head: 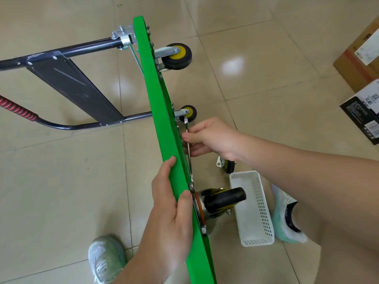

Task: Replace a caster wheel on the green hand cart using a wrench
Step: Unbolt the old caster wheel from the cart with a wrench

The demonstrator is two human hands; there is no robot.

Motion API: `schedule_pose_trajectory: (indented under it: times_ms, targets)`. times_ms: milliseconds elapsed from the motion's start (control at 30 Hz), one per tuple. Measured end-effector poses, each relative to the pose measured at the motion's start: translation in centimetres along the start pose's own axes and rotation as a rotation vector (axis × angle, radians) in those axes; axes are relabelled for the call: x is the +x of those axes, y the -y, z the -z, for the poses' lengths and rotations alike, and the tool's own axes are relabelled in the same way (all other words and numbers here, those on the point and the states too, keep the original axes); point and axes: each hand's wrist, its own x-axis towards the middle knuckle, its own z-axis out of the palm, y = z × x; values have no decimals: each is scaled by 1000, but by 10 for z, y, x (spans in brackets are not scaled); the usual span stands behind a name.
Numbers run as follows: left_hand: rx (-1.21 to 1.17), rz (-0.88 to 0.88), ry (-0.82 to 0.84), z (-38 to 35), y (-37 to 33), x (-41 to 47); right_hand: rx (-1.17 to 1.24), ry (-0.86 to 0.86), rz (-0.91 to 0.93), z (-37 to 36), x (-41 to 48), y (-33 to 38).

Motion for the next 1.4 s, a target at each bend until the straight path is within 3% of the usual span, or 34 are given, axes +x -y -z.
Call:
schedule_pose_trajectory:
  times_ms: [200,333,533,633,733,933,1100,1400]
  targets:
    - [0,-15,-6,0,0,0,50,21,-121,-3,5,-5]
    - [-4,-9,-1,0,0,0,-17,4,-82,-10,-1,0]
    - [1,-2,7,1,-1,0,-92,-88,245,-10,-61,-5]
    - [1,11,9,1,-1,0,-63,-23,391,-11,-103,-18]
    - [6,14,-14,0,0,1,-55,4,435,-15,-124,-28]
    - [-42,23,-36,-1,-7,-1,1,-170,566,-4,-111,6]
    - [-32,41,-30,0,-7,-2,121,-151,459,3,-83,35]
    - [-40,61,12,3,-3,0,-22,-4,285,-9,-50,33]
